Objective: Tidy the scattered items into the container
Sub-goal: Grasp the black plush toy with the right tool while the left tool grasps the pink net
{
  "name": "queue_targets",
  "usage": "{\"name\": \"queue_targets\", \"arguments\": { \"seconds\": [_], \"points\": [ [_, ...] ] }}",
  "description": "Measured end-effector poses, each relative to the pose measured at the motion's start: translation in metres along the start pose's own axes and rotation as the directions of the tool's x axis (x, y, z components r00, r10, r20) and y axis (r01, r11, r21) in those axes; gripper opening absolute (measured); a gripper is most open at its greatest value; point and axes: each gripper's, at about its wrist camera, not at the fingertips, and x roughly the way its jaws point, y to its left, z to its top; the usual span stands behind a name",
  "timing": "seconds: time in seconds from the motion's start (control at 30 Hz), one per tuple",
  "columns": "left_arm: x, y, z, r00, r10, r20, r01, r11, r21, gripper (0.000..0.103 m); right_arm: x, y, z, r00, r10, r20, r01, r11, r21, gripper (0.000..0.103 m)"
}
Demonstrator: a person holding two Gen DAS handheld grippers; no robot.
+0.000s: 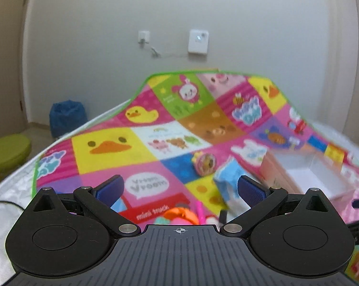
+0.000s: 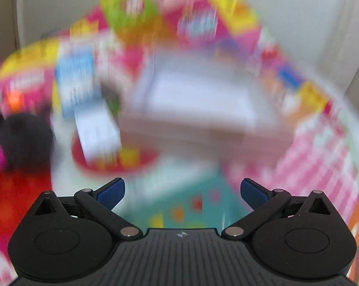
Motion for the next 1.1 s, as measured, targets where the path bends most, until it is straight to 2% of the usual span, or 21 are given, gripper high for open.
{"name": "queue_targets", "arguments": {
  "seconds": [0.07,0.17,0.23,0.3,0.43,0.5,0.57,0.63,0.67,0.7,0.77,0.8,0.83,0.87,0.9,0.93,0.97,1.0,1.1],
  "points": [
    [-0.001,0.012,0.006,1.000,-0.027,-0.007,0.026,0.995,-0.095,0.103,-0.021,0.010,0.023,0.992,0.028,0.120,-0.028,1.000,0.003,0.103],
    [0.008,0.023,0.016,0.995,-0.051,-0.085,0.036,0.984,-0.174,0.103,-0.048,0.021,0.056,0.975,0.109,0.193,-0.112,0.994,0.003,0.103],
    [0.015,0.020,0.024,0.987,-0.085,-0.133,0.066,0.987,-0.143,0.103,-0.062,0.025,0.073,0.963,0.155,0.220,-0.163,0.987,0.018,0.103],
    [0.017,0.013,0.031,0.985,-0.105,-0.137,0.094,0.992,-0.087,0.103,-0.068,0.025,0.084,0.956,0.156,0.247,-0.173,0.984,0.049,0.103],
    [0.013,0.007,0.054,0.983,-0.136,-0.126,0.136,0.991,-0.006,0.103,-0.071,0.026,0.087,0.958,0.097,0.270,-0.127,0.987,0.096,0.103],
    [0.007,0.010,0.070,0.986,-0.128,-0.106,0.132,0.990,0.041,0.103,-0.080,0.021,0.084,0.958,0.067,0.280,-0.108,0.985,0.132,0.103],
    [-0.005,0.012,0.093,0.995,-0.079,-0.054,0.085,0.988,0.129,0.103,-0.097,0.011,0.084,0.952,0.049,0.301,-0.102,0.982,0.162,0.103],
    [-0.026,0.018,0.120,0.999,-0.017,0.050,0.005,0.969,0.248,0.103,-0.113,0.002,0.090,0.943,0.031,0.332,-0.093,0.981,0.173,0.103],
    [-0.036,0.021,0.132,0.995,0.016,0.102,-0.046,0.953,0.299,0.103,-0.122,-0.002,0.093,0.936,0.024,0.350,-0.090,0.981,0.173,0.103],
    [-0.046,0.025,0.142,0.987,0.052,0.155,-0.103,0.934,0.342,0.103,-0.130,-0.005,0.096,0.930,0.023,0.367,-0.093,0.980,0.174,0.103],
    [-0.065,0.035,0.161,0.953,0.143,0.265,-0.242,0.888,0.391,0.103,-0.142,-0.009,0.100,0.922,0.039,0.384,-0.116,0.977,0.179,0.103],
    [-0.071,0.041,0.166,0.938,0.178,0.296,-0.287,0.878,0.384,0.103,-0.144,-0.009,0.100,0.924,0.051,0.380,-0.130,0.974,0.185,0.103],
    [-0.075,0.046,0.168,0.936,0.191,0.296,-0.295,0.883,0.364,0.103,-0.144,-0.007,0.099,0.927,0.064,0.369,-0.143,0.971,0.191,0.103],
    [-0.077,0.051,0.165,0.946,0.186,0.264,-0.268,0.907,0.323,0.103,-0.140,-0.003,0.098,0.933,0.077,0.351,-0.153,0.969,0.193,0.103],
    [-0.077,0.055,0.157,0.965,0.154,0.213,-0.211,0.938,0.276,0.103,-0.135,0.002,0.096,0.940,0.090,0.330,-0.159,0.969,0.188,0.103],
    [-0.073,0.056,0.144,0.982,0.102,0.156,-0.137,0.964,0.230,0.103,-0.130,0.009,0.092,0.946,0.103,0.307,-0.163,0.970,0.177,0.103],
    [-0.069,0.055,0.131,0.992,0.058,0.116,-0.080,0.977,0.199,0.103,-0.123,0.018,0.088,0.952,0.120,0.280,-0.170,0.972,0.162,0.103],
    [-0.061,0.050,0.108,0.998,0.011,0.069,-0.022,0.985,0.174,0.103,-0.116,0.026,0.083,0.957,0.138,0.254,-0.179,0.973,0.147,0.103],
    [-0.033,0.034,0.059,1.000,-0.008,-0.019,0.011,0.986,0.166,0.103,-0.099,0.046,0.067,0.968,0.166,0.189,-0.189,0.976,0.110,0.103]
  ]
}}
